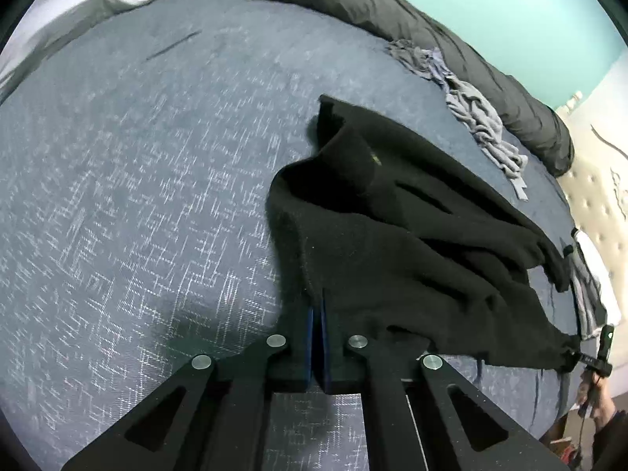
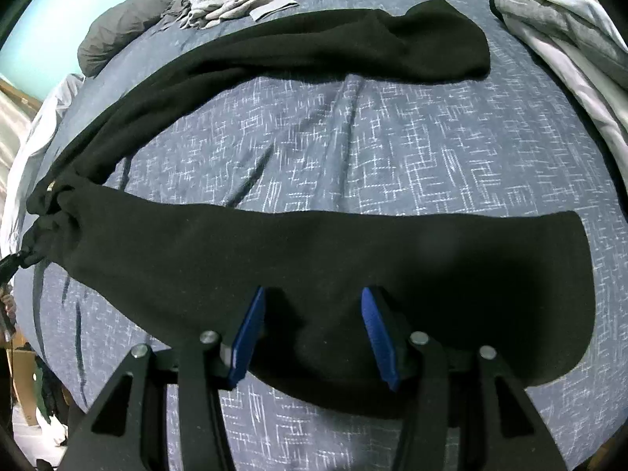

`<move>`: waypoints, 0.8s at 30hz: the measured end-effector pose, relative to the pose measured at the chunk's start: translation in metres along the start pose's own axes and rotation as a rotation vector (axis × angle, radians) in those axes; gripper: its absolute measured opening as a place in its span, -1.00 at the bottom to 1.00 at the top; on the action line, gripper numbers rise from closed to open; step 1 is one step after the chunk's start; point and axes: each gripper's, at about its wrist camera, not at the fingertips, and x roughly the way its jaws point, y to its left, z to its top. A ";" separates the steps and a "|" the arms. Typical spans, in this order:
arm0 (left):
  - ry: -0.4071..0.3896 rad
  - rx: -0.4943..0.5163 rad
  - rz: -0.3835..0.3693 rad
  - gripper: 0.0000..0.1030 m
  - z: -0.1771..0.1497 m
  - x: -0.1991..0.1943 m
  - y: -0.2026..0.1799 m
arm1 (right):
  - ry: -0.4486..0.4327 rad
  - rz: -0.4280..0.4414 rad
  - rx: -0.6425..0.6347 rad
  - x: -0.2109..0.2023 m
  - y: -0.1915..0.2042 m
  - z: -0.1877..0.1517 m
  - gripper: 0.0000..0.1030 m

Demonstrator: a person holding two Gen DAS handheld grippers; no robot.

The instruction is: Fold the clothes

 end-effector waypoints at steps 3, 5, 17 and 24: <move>-0.009 0.010 0.000 -0.95 0.001 -0.002 -0.004 | 0.000 0.007 0.023 0.000 -0.001 0.000 -0.29; -0.017 0.009 -0.002 -0.95 0.003 -0.003 -0.005 | 0.004 -0.005 0.007 0.001 0.002 0.000 -0.75; -0.084 0.008 -0.031 -0.95 0.009 -0.036 0.000 | -0.113 0.000 -0.001 -0.041 -0.006 -0.006 -1.00; -0.090 0.022 -0.038 -0.95 0.004 -0.048 0.002 | -0.113 0.033 0.000 -0.055 -0.020 -0.007 -0.99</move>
